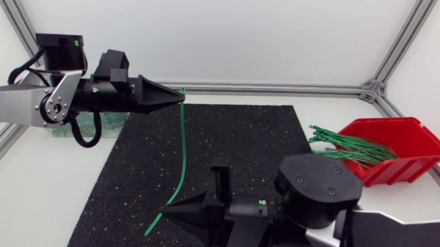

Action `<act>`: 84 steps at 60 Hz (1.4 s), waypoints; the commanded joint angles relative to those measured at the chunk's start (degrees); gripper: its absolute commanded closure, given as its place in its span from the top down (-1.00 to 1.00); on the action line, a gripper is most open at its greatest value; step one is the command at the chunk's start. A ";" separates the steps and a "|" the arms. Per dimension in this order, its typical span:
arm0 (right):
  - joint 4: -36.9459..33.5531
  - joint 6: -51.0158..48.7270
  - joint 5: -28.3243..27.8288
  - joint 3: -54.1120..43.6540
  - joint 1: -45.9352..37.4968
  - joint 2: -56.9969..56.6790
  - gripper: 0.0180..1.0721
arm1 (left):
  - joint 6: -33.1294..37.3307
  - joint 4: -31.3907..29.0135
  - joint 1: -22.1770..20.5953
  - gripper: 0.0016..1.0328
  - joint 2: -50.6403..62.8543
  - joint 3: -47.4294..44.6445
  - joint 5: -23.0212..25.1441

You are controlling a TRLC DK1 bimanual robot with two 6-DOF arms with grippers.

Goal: Take a green cable tie from the red box, thread the tail through the head to close it, then place it in the transparent bin on the left.

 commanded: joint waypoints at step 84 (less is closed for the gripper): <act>-48.62 78.61 -42.40 14.79 -10.74 -30.93 -0.89 | -7.93 3.83 -23.55 -0.92 -37.34 -22.38 -29.08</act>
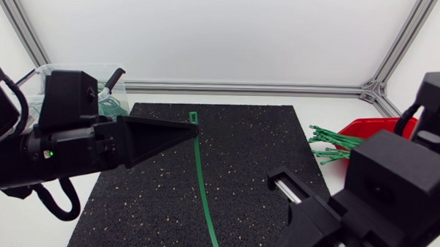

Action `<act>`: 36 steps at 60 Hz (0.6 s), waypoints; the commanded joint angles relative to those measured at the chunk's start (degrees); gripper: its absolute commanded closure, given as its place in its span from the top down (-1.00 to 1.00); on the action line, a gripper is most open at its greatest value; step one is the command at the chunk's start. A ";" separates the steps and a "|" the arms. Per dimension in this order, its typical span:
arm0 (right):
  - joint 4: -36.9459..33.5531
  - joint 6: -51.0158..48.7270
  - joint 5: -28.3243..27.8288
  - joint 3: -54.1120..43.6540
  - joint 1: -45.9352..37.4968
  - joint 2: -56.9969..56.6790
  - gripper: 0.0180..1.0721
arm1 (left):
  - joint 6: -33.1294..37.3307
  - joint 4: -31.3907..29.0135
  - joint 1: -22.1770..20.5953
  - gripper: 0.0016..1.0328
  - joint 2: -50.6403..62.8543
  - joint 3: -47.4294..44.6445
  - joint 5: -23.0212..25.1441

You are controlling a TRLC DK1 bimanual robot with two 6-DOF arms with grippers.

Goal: Take a green cable tie from the red box, thread the tail through the head to close it, then place it in the transparent bin on the left.

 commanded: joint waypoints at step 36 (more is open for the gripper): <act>6.91 40.11 -3.04 13.27 -12.18 12.36 -0.89 | 0.27 1.98 -1.68 -0.92 -1.57 -1.20 -2.23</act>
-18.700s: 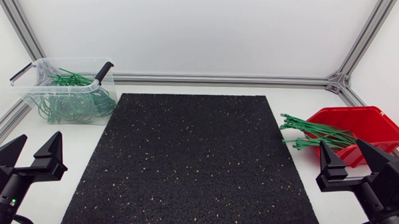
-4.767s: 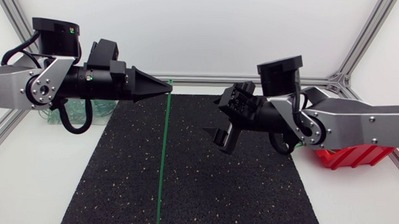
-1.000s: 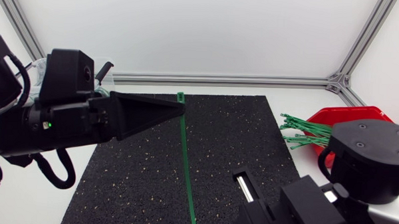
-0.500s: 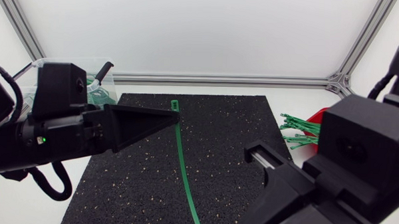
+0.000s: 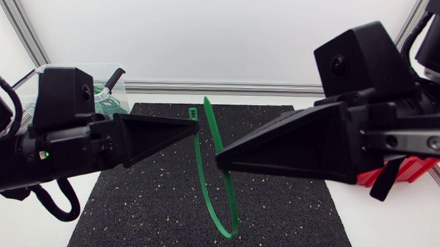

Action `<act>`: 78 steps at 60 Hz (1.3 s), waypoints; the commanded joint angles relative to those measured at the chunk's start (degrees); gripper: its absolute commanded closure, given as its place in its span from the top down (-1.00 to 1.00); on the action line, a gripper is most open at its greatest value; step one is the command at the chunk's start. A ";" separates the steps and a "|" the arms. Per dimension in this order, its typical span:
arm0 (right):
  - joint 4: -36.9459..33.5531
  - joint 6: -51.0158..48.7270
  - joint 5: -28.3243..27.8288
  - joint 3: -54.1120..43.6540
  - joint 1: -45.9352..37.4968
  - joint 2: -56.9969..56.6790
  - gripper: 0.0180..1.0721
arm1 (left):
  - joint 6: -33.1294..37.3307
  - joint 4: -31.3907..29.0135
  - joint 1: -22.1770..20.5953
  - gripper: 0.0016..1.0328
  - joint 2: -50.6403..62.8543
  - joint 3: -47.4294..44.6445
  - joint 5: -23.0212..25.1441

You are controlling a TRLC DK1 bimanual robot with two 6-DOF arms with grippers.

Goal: Take a green cable tie from the red box, thread the tail through the head to close it, then place it in the transparent bin on the left.

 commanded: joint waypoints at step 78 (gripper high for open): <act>-27.77 22.78 -0.62 17.09 0.88 12.15 -0.89 | 7.28 5.25 -4.67 -0.92 -3.94 -4.01 -9.21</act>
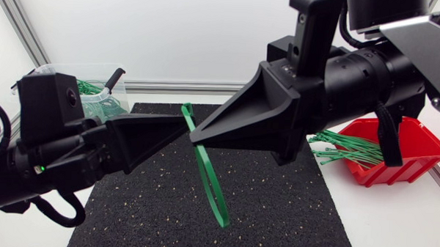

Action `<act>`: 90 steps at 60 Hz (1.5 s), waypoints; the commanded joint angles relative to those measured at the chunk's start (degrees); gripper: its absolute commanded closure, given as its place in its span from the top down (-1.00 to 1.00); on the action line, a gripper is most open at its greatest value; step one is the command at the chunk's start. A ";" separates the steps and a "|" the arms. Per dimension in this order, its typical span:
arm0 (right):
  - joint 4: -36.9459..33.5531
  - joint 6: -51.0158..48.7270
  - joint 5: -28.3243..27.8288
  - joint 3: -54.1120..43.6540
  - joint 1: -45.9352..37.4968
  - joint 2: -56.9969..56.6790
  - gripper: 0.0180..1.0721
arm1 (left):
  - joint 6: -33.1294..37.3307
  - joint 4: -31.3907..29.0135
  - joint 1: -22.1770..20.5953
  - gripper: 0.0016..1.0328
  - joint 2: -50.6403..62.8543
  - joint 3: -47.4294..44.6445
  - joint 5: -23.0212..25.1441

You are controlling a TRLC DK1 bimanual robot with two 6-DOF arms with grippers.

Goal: Take a green cable tie from the red box, thread the tail through the head to close it, then place it in the transparent bin on the left.

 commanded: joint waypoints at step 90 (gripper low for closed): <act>1.66 1.45 -0.38 -1.50 -1.56 1.74 -0.89 | 2.24 -1.12 -4.01 -0.92 -3.67 -1.52 -3.25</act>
